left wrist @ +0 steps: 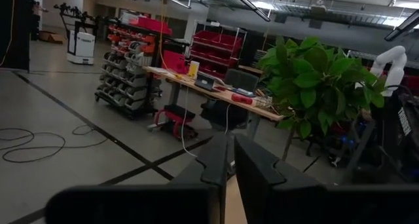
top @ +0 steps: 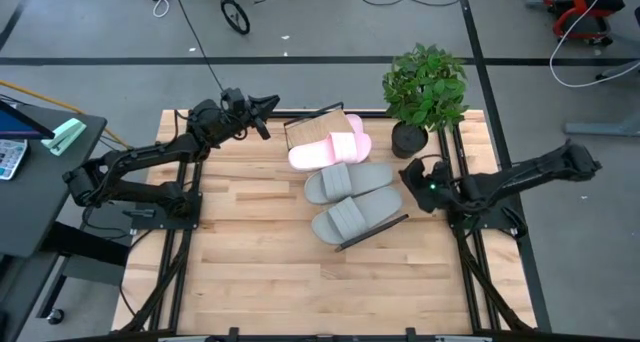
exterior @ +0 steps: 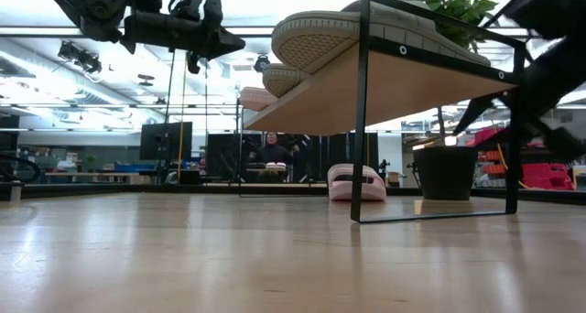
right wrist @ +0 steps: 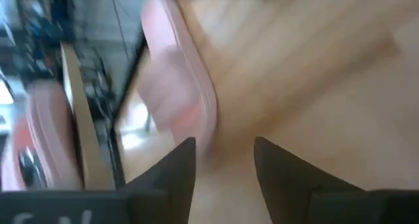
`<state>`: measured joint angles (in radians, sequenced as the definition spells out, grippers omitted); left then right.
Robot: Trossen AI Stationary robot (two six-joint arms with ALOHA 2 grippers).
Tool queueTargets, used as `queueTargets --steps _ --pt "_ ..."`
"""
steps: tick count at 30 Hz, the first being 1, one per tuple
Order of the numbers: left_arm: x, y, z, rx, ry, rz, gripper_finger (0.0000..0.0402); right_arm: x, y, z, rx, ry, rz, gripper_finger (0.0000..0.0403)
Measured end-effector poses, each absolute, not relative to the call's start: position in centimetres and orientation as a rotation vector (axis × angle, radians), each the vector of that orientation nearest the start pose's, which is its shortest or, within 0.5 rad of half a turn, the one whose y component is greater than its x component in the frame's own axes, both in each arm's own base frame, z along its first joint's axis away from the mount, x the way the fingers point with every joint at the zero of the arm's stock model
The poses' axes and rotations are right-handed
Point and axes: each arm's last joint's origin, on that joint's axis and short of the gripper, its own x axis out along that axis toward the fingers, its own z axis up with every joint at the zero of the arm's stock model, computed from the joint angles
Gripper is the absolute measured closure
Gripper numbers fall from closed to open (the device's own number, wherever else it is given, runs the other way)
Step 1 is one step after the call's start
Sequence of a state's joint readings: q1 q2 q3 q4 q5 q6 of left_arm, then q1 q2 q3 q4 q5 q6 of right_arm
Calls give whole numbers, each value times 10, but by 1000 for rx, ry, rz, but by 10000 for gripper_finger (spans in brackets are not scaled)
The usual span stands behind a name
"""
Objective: Pick and place slides into the shelf
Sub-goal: Put the pink slipper on the shelf
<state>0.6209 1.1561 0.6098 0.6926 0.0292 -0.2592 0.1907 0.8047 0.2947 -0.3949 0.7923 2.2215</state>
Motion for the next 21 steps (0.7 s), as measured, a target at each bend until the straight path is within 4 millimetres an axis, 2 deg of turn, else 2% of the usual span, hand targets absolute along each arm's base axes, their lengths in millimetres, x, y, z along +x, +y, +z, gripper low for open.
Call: queueTargets --steps 6,11,15,21 --pt "204 145 283 -245 -229 564 371 142 -15 154 1573 -301 -1115 187" --pt "204 145 283 -247 -229 564 363 155 -31 152 1600 -228 -1078 147" --pt "204 145 283 -247 -229 564 361 167 -42 149 1590 -228 -1047 141" --pt "204 145 283 -248 -229 564 371 183 -51 139 1571 -253 -1023 151"
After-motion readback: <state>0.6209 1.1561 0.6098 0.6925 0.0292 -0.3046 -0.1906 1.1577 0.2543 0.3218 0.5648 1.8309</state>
